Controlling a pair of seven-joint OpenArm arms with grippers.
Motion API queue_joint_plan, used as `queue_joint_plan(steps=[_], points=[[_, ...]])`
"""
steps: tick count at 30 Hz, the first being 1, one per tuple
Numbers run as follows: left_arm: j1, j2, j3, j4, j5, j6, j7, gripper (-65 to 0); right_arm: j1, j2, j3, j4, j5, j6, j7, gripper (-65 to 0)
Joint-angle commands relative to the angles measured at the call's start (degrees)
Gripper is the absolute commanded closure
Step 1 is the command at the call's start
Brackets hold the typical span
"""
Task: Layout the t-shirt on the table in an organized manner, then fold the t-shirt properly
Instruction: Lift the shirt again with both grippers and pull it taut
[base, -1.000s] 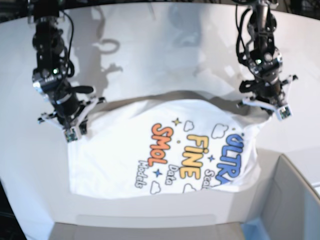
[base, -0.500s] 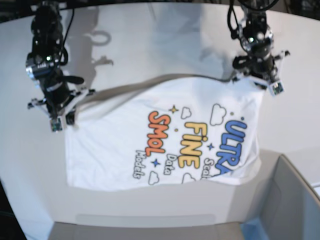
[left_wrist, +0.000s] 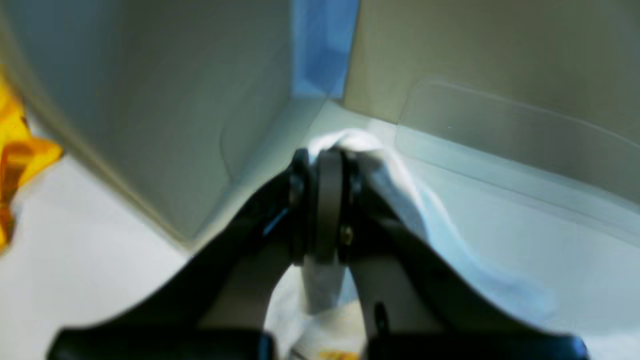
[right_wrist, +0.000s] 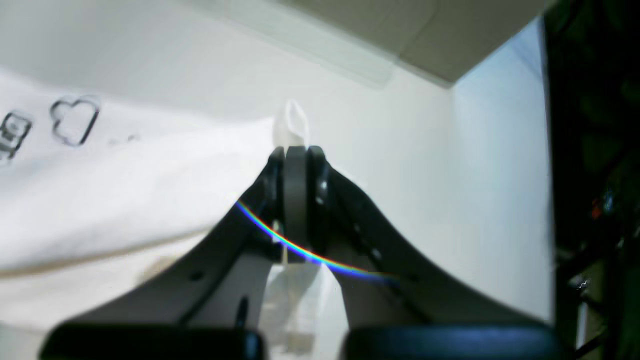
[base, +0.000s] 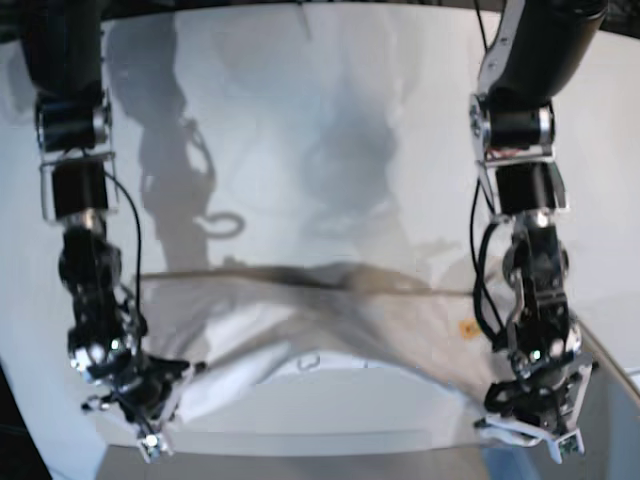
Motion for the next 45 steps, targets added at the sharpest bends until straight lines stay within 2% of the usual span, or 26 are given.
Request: queue_joint_plan(steps=[1,5,8,11,14,17,21,27,33,40,45], points=[[-5.39,-0.65,1.81,-3.54,0.46,-0.22,-2.49,-1.0,5.13,0.70,-0.60,-2.43,-0.56,-0.33,2.39,0.0],[-17.52,-2.93,10.86,-20.33,0.37,-0.13,-8.20,-1.0,16.91,0.70,-3.06,-13.24,-0.56,-0.51,5.38,0.0],[-25.26,-2.93,13.24,-25.08,0.37,0.04,-11.54,-1.0,23.15,0.61,-1.92,-14.91,-0.47,-1.56,9.07,0.0],[-30.53,-3.02,13.15,-21.47,0.37,0.13,-11.45,-1.0,27.72,0.53,2.74,-11.31,-0.47,-6.05,11.09,0.0],[-31.76,-3.72,7.61,-8.37,0.37,0.22,-7.41,-1.0,27.72,0.35,8.28,-0.41,-0.47,-7.01,10.91,0.0],[-26.05,-4.07,3.65,7.98,0.55,-0.05,4.02,-1.0,22.09,0.79,10.13,10.76,-0.47,-6.93,7.49,0.0],[-13.30,-4.95,3.39,22.75,0.64,-0.13,9.21,-1.0,13.39,1.67,10.22,18.14,-0.47,-5.08,5.46,0.0],[11.67,-5.22,3.13,32.50,0.72,0.04,8.68,-1.0,-6.13,1.76,13.91,27.55,-0.74,-4.55,5.38,0.0],[30.48,-4.87,0.75,38.92,0.72,0.13,6.57,-1.0,-23.62,1.41,14.35,34.49,-0.56,-4.73,5.64,0.0],[43.49,-2.40,0.22,38.92,0.64,0.22,6.57,-0.7,-39.53,1.32,15.75,37.75,-0.56,-4.99,5.73,0.0],[50.61,-2.23,0.22,39.27,0.64,0.22,6.48,-0.5,-47.97,-2.02,22.35,41.97,-0.56,-4.99,5.73,0.0]])
